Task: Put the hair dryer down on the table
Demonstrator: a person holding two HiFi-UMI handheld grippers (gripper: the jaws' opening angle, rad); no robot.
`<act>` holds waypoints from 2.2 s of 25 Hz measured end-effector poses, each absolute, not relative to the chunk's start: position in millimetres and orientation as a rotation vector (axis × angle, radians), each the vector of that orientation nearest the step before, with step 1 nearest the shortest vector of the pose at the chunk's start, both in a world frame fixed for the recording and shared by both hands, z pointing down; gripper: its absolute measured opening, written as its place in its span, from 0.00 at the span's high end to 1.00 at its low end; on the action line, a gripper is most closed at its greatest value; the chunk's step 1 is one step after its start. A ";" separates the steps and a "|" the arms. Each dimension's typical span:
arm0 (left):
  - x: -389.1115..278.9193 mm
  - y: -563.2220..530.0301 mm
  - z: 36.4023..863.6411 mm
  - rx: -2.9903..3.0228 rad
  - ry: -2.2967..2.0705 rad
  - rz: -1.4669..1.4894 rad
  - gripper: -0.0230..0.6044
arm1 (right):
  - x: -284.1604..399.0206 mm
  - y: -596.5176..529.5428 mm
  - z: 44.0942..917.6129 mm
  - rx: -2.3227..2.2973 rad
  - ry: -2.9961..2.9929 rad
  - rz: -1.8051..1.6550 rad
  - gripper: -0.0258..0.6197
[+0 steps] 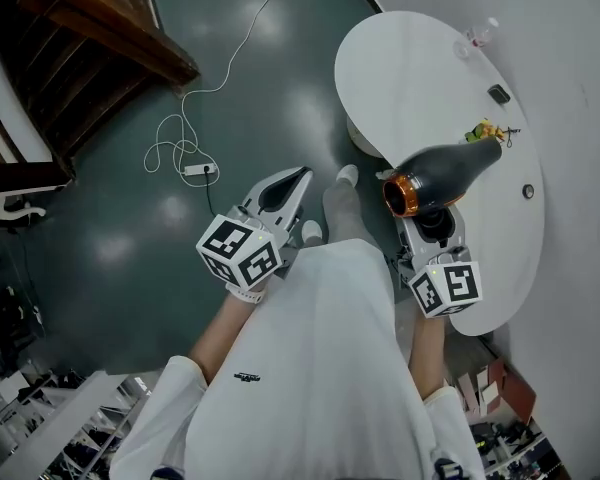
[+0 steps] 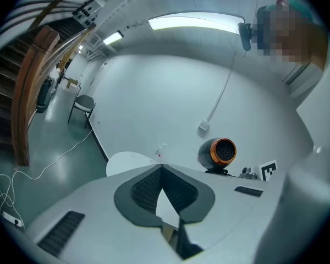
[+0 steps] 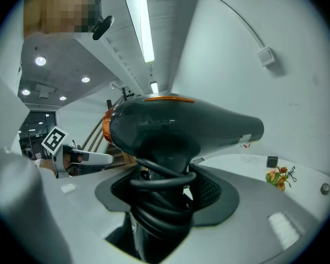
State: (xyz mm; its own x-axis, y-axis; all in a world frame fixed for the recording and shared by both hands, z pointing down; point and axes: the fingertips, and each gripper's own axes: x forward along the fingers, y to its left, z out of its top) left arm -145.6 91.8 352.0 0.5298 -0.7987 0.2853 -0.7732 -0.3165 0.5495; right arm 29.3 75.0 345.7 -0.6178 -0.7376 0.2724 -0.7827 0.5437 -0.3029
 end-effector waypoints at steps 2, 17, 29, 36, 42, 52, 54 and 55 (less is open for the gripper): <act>-142.0 72.5 351.5 2.129 -1.260 -0.049 0.96 | 31.9 59.0 346.9 1.317 -2.649 0.606 0.53; -114.8 -57.4 351.7 2.190 -1.205 0.070 0.96 | 52.9 -62.3 359.6 1.388 -2.653 0.635 0.53; -84.9 -119.5 355.9 2.185 -1.243 0.088 0.96 | 81.5 -133.9 380.4 1.382 -2.655 0.652 0.53; -80.3 -124.4 357.6 2.179 -1.222 0.110 0.96 | 77.5 -142.0 384.9 1.381 -2.659 0.672 0.53; -67.2 -132.4 362.2 2.208 -1.151 0.169 0.96 | 85.6 -145.9 388.6 1.440 -2.630 0.683 0.53; -60.1 -139.3 374.8 2.187 -1.114 0.188 0.96 | 92.5 -156.2 400.4 1.454 -2.583 0.701 0.53; -61.5 -138.5 381.3 2.175 -1.109 0.189 0.96 | 90.1 -158.8 405.6 1.445 -2.573 0.706 0.53; -62.5 -138.7 384.1 2.169 -1.108 0.189 0.96 | 88.8 -160.5 408.1 1.441 -2.568 0.709 0.53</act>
